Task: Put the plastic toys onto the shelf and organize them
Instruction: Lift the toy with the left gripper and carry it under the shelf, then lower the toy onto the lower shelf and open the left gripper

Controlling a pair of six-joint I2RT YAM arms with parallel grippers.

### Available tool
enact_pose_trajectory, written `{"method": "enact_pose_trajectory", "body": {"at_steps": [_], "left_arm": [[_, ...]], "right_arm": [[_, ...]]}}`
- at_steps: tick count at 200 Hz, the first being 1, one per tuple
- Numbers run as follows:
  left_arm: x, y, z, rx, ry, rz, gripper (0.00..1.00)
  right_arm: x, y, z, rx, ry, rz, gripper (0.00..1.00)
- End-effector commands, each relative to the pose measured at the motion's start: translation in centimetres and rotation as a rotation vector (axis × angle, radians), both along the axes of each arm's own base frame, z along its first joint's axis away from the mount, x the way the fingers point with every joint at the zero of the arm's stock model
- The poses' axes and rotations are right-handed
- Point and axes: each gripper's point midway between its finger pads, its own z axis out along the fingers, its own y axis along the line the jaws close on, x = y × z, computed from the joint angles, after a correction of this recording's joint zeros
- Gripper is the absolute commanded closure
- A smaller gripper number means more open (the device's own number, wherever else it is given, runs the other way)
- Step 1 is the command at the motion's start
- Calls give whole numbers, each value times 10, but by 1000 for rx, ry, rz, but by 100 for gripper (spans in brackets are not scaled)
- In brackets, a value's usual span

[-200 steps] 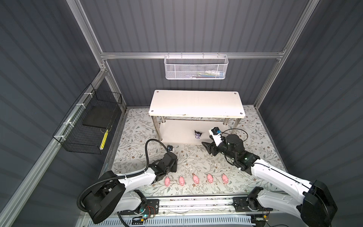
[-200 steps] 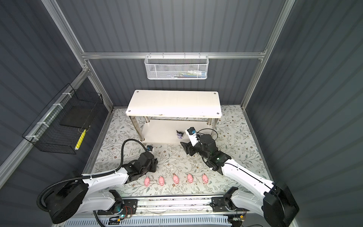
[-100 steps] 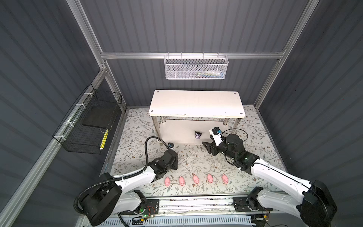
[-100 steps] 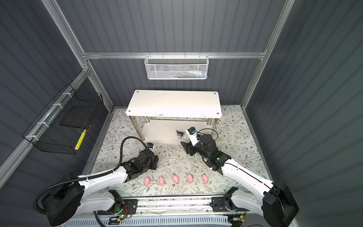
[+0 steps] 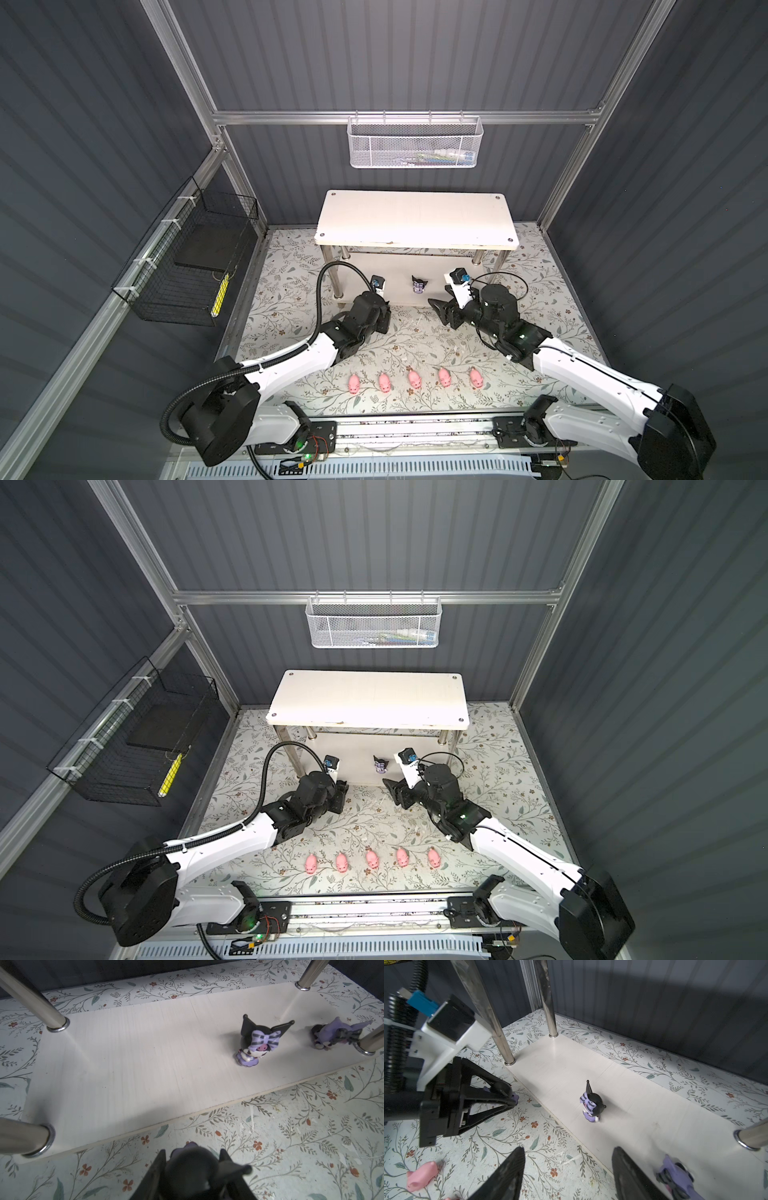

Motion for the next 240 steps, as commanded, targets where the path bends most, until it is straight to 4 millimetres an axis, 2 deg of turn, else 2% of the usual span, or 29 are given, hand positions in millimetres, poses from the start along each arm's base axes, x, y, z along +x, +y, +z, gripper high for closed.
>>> {"method": "enact_pose_trajectory", "body": {"at_steps": [1, 39, 69, 117, 240], "left_arm": [[26, 0, 21, -10, -82, 11, 68], [53, 10, 24, -24, -105, 25, 68], [65, 6, 20, -21, -108, 10, 68], [74, -1, 8, -37, -100, 3, 68], [92, -6, -5, -43, -109, 21, 66]], "right_arm": [[1, -3, 5, 15, -20, -11, 31], [3, -2, 9, 17, -30, -11, 31], [3, 0, 9, 15, -29, -5, 31], [4, 2, 9, 20, -26, -1, 31], [5, 0, 6, 13, -23, -11, 31]]}}
